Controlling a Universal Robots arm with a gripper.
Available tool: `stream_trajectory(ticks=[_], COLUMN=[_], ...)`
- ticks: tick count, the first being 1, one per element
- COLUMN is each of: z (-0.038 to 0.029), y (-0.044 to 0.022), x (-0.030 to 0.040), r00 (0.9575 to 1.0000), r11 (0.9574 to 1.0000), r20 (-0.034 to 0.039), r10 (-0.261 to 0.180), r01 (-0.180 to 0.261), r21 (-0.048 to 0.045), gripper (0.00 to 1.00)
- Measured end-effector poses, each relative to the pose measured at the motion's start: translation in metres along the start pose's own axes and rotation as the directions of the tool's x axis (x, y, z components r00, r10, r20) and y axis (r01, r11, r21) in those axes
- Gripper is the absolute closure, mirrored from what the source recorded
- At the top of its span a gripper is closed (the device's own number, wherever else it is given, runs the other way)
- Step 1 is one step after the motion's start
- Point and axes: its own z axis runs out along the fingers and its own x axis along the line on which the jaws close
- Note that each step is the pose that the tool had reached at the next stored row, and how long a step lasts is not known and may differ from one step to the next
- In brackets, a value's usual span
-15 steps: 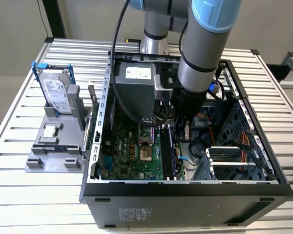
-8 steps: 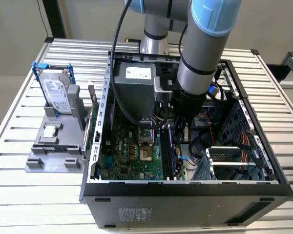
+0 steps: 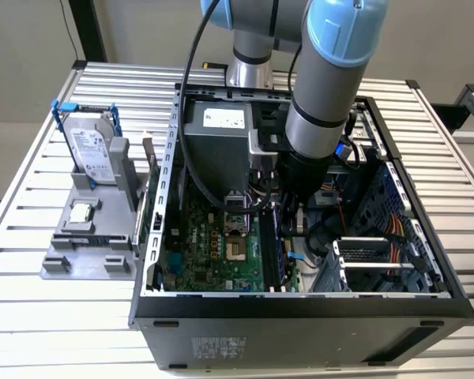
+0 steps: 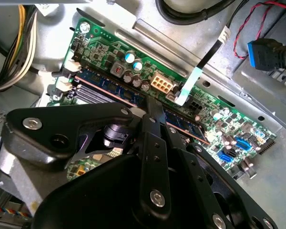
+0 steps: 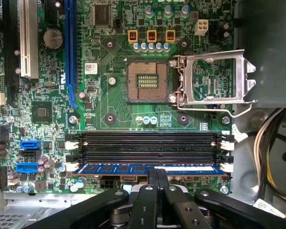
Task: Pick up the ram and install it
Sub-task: 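Press down the ram until it locks into place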
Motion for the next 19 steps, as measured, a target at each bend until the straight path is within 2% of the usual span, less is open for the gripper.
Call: stream_trajectory(ticks=[15,19], z=[0.0020,0.0048], y=[0.0000,-0.0001], x=[-0.0001,-0.0001], r00=[1.0000,1.0000], r11=[1.0000,1.0000], r20=[0.0007,-0.0002], r10=[0.000,0.000], r01=[0.000,0.000], r21=[0.0002,0.0000], gripper=[1.00,1.00])
